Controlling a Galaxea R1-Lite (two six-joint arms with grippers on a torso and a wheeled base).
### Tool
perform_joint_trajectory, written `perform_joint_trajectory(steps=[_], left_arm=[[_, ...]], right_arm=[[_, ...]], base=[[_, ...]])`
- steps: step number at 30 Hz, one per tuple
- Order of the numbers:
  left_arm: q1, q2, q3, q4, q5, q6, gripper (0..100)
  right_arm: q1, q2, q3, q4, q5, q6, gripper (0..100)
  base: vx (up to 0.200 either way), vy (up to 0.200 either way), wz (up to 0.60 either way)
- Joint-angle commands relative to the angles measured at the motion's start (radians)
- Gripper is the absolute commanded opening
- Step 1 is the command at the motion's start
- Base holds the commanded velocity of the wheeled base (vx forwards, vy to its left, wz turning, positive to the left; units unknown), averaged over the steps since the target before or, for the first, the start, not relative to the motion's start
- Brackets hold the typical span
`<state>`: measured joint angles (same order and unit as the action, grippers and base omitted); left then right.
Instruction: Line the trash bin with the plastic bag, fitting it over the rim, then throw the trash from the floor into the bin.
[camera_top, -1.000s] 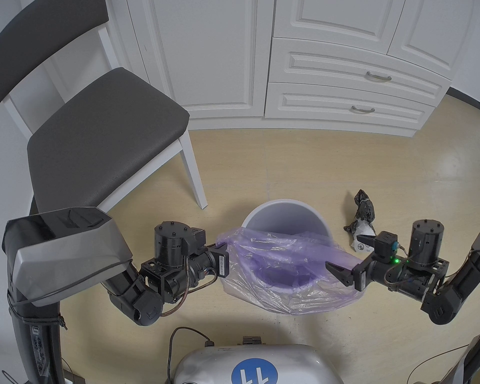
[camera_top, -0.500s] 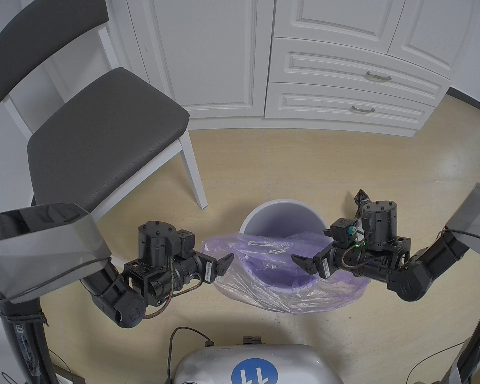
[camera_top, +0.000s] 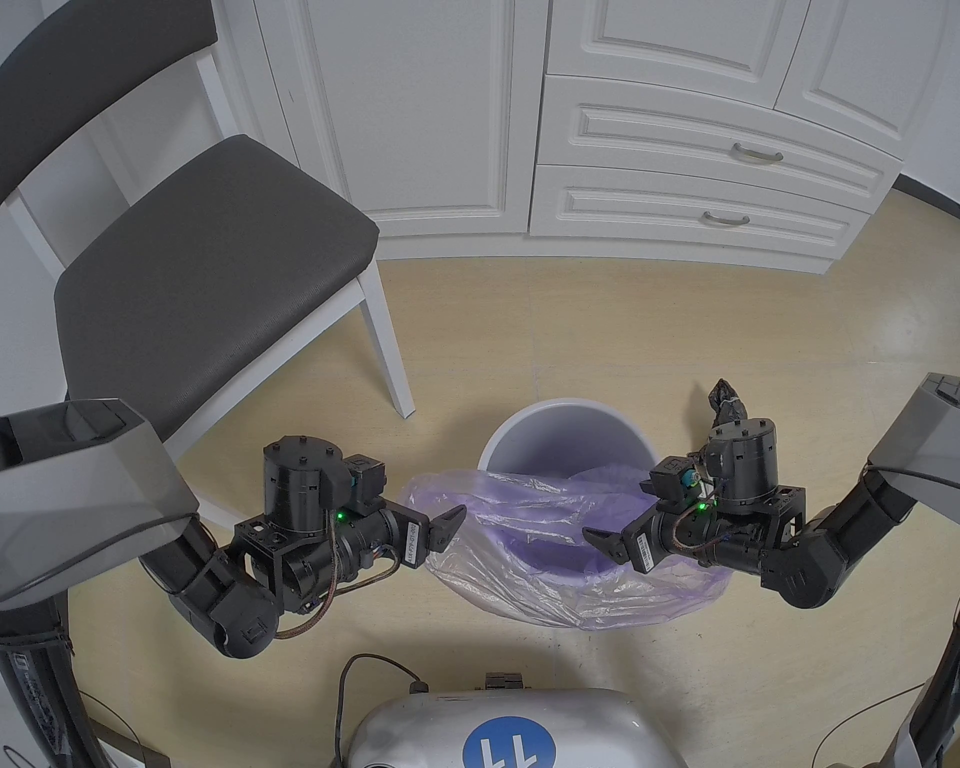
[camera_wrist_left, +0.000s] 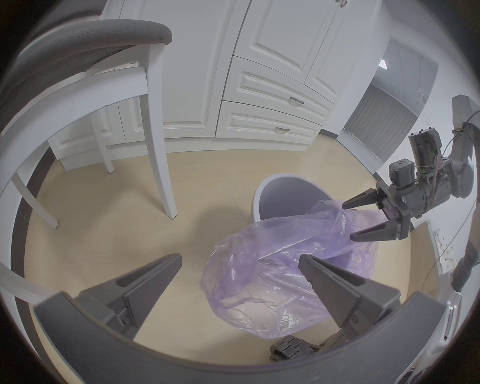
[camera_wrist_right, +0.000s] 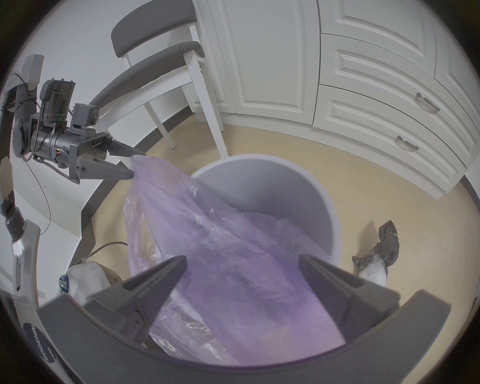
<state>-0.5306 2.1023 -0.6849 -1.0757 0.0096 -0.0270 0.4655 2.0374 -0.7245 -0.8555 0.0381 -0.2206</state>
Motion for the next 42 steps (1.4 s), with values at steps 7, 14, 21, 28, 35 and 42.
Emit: perform_joint_trajectory(steps=[7, 14, 21, 28, 35, 42], left_arm=[[0.001, -0.002, -0.008, -0.006, 0.003, -0.004, 100], [0.008, -0.007, -0.044, -0.009, 0.012, -0.013, 100], [0.006, -0.008, -0.058, -0.049, 0.013, -0.039, 100], [0.004, -0.004, -0.067, -0.084, 0.041, -0.044, 100], [-0.002, 0.001, -0.067, -0.089, 0.041, -0.048, 100], [-0.002, -0.002, -0.068, -0.090, 0.041, -0.050, 100]], right_arm=[[-0.028, 0.033, -0.044, -0.013, 0.000, 0.007, 0], [-0.024, 0.066, -0.181, -0.016, -0.038, 0.191, 0], [0.004, 0.221, -0.431, -0.019, -0.285, 0.333, 0], [-0.019, 0.337, -0.605, -0.025, -0.365, 0.376, 0], [-0.042, 0.371, -0.659, -0.020, -0.376, 0.392, 0], [-0.067, 0.349, -0.659, -0.019, -0.374, 0.388, 0]], base=[[0.000, 0.000, 0.00], [0.000, 0.000, 0.00], [0.000, 0.000, 0.00], [0.000, 0.000, 0.00], [0.000, 0.000, 0.00], [0.000, 0.000, 0.00]])
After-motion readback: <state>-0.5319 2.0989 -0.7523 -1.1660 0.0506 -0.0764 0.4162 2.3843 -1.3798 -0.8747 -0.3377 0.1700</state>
